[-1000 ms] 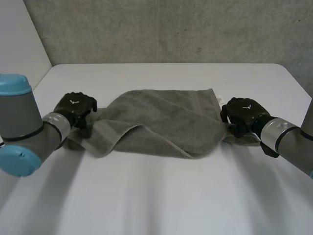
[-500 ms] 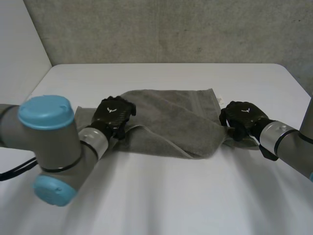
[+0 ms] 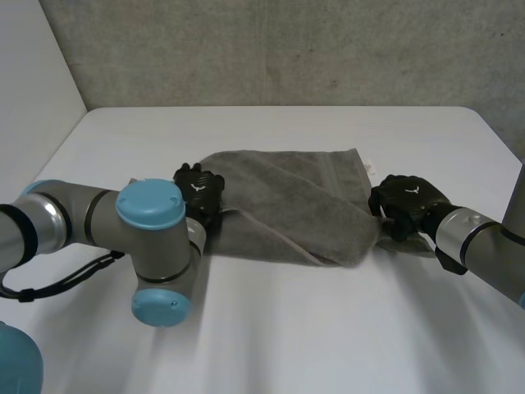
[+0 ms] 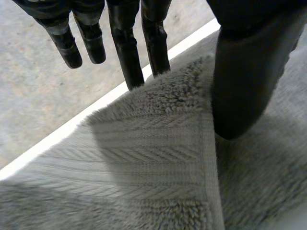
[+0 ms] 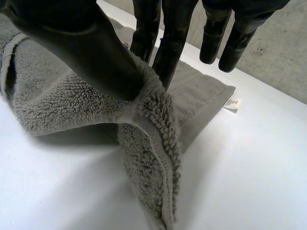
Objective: Fold the towel.
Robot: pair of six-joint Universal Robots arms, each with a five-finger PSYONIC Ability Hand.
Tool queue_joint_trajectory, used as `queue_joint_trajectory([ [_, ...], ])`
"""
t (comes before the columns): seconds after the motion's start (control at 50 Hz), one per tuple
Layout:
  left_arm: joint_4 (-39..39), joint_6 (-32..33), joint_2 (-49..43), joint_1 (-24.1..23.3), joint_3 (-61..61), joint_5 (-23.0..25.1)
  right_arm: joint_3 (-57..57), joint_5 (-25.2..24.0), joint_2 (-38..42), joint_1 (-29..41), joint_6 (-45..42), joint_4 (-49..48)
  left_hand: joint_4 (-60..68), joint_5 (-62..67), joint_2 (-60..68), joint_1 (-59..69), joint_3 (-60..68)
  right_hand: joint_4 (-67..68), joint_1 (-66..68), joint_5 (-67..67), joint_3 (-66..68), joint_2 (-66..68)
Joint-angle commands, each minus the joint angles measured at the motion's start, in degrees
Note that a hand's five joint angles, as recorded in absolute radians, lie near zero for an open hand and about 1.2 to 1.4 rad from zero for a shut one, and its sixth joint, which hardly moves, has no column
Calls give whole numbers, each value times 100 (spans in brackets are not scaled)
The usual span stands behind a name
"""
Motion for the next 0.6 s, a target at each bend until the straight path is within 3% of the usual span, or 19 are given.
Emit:
queue_joint_trajectory([
  [0.02,-75,361,208,165,-216,-167,-17,61,-3,-53,0,35,-322,683,667,640,-265,-304,481,431,-191,573],
  [0.28,-268,387,2079,674,-1735,87,115,26,-450,-263,-324,632,-322,1978,1962,1935,-265,-304,481,431,-191,573],
  [0.4,-532,387,2256,841,-2193,798,238,-9,-486,-291,-342,493,-322,3085,3069,3042,-265,-304,481,431,-191,573],
  [0.54,-629,379,2151,1043,-2264,1046,124,26,-215,-238,-272,-105,-322,3809,3793,3766,-265,-304,481,431,-191,573],
  [0.58,-629,379,2089,1079,-2246,1055,54,61,-64,-229,-272,-176,-322,3809,3793,3766,-265,-304,-34,-84,-191,58],
  [0.6,-629,379,2037,1113,-2229,1055,-25,105,32,-220,-263,-185,-322,3809,3793,3766,-265,-304,-2516,-2565,-191,-2423],
])
